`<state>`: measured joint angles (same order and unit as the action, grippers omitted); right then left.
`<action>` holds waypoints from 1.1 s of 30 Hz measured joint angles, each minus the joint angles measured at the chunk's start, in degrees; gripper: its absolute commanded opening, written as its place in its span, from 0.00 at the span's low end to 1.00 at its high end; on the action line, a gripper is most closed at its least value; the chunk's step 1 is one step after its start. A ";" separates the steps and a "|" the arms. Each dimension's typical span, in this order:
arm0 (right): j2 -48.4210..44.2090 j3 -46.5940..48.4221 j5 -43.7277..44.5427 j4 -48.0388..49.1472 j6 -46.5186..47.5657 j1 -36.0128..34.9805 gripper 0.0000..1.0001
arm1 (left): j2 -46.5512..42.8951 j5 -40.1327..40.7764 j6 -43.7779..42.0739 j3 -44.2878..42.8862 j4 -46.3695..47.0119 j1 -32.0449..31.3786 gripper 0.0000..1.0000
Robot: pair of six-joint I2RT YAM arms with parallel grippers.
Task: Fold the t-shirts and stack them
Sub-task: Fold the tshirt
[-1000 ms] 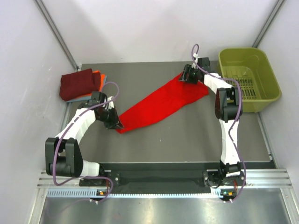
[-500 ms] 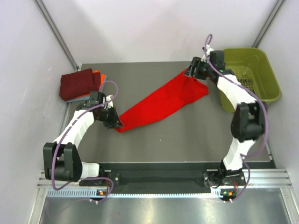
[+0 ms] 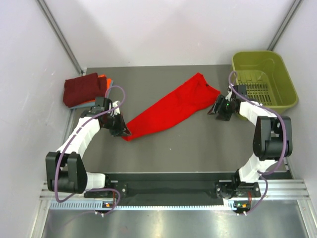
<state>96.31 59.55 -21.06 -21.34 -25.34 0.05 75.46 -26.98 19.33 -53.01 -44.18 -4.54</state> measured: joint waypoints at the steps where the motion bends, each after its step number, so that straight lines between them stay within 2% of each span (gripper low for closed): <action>1: 0.59 0.09 0.15 0.35 -0.17 0.61 0.58 | 0.00 0.02 0.02 0.00 -0.02 0.00 0.00; 11: 12.26 8.63 0.37 4.61 -1.53 1.18 0.56 | 0.07 0.26 -0.04 0.00 -0.02 0.00 0.00; 15: 17.27 14.84 0.87 6.78 -2.69 0.31 0.51 | 0.44 0.68 -0.15 0.00 -0.04 0.00 0.00; 16: 18.51 16.41 1.22 7.10 -2.89 -0.20 0.48 | 0.72 0.79 -0.24 0.00 -0.04 0.00 0.00; 17: 19.69 17.81 1.60 7.63 -3.02 -0.48 0.35 | 1.03 0.87 -0.35 0.00 -0.02 0.00 0.00; 20: 23.34 21.90 2.80 8.39 -3.06 -1.84 0.05 | 1.95 0.85 -0.70 0.00 -0.04 0.00 0.00; 21: 24.52 23.23 2.91 8.44 -3.17 -2.32 0.01 | 2.05 0.85 -0.85 0.00 -0.04 0.00 0.00; 25: 28.61 29.31 3.87 7.98 -3.26 -3.80 0.00 | 2.34 0.13 -1.14 0.02 -0.02 -0.17 0.00; 28: 33.16 36.13 4.26 7.98 -3.21 -4.81 0.05 | 2.47 -0.70 -1.42 0.44 0.07 -1.57 0.00; 30: 36.09 40.65 4.33 7.91 -3.26 -5.29 0.12 | 2.60 -1.40 -1.53 1.03 0.13 -3.23 0.00; 33: 40.24 47.43 4.87 8.02 -3.21 -5.92 0.13 | 3.69 -2.84 -1.57 1.40 0.44 -6.49 0.00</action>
<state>136.55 106.98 -16.19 -13.32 -28.56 -5.87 79.15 -29.82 17.76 -51.62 -43.75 -11.03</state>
